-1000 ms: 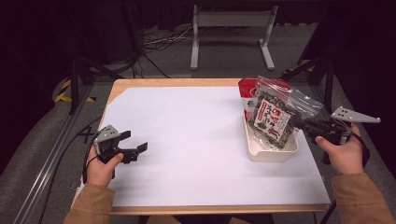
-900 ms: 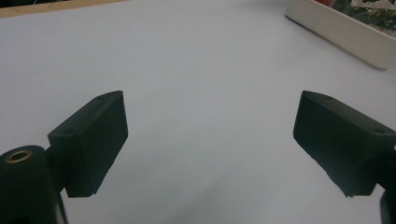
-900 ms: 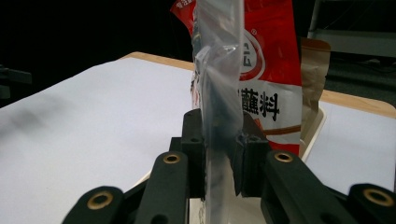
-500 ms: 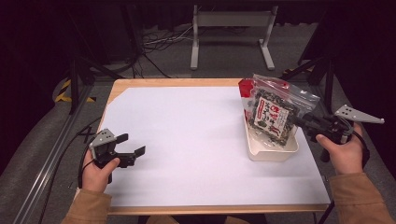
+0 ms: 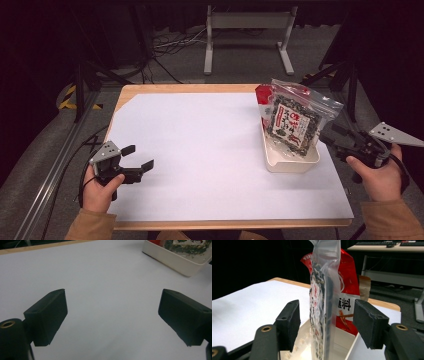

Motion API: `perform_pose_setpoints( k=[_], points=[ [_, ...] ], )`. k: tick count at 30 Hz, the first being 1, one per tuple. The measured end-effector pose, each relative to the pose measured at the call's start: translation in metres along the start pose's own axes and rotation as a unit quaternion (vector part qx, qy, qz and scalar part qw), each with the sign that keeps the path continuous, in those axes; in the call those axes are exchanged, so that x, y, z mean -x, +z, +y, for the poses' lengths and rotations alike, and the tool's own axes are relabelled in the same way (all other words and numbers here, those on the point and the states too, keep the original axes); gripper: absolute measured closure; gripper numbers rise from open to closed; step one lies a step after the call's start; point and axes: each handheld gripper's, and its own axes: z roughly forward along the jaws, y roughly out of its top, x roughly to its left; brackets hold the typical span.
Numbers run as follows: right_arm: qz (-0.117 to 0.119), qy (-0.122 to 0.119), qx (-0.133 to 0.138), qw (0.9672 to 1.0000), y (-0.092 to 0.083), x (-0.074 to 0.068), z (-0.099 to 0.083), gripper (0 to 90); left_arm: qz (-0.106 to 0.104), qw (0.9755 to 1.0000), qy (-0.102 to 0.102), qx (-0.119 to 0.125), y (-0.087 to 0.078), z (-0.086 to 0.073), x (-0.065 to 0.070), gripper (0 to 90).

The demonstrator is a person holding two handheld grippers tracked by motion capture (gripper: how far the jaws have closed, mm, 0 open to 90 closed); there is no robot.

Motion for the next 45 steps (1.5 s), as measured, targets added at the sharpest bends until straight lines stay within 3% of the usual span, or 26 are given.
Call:
perform_pose_setpoints(
  k=[7, 14, 22, 38, 45],
  points=[
    [0.014, -0.021, -0.002, 0.9997, -0.015, -0.02, 0.003, 40.4, -0.006, 1.0, 0.006, 0.006, -0.005, 0.002, 0.004, 9.3],
    [0.045, -0.036, -0.011, 0.9983, -0.011, -0.037, 0.001, 41.5, -0.012, 0.9998, 0.011, 0.008, -0.008, 0.002, 0.004, 9.3],
    [0.081, -0.042, -0.013, 0.9957, 0.007, -0.057, 0.0, 40.6, -0.017, 0.9998, 0.009, 0.011, -0.011, 0.002, 0.003, 9.0],
    [0.124, -0.057, -0.03, 0.9902, 0.052, -0.09, -0.01, 39.4, -0.024, 0.9996, 0.014, 0.008, -0.014, 0.002, 0.002, 8.6],
    [0.147, -0.043, -0.035, 0.9876, 0.072, -0.102, -0.021, 39.0, -0.032, 0.9993, 0.018, 0.005, -0.012, 0.002, 0.004, 7.9]
  ],
)
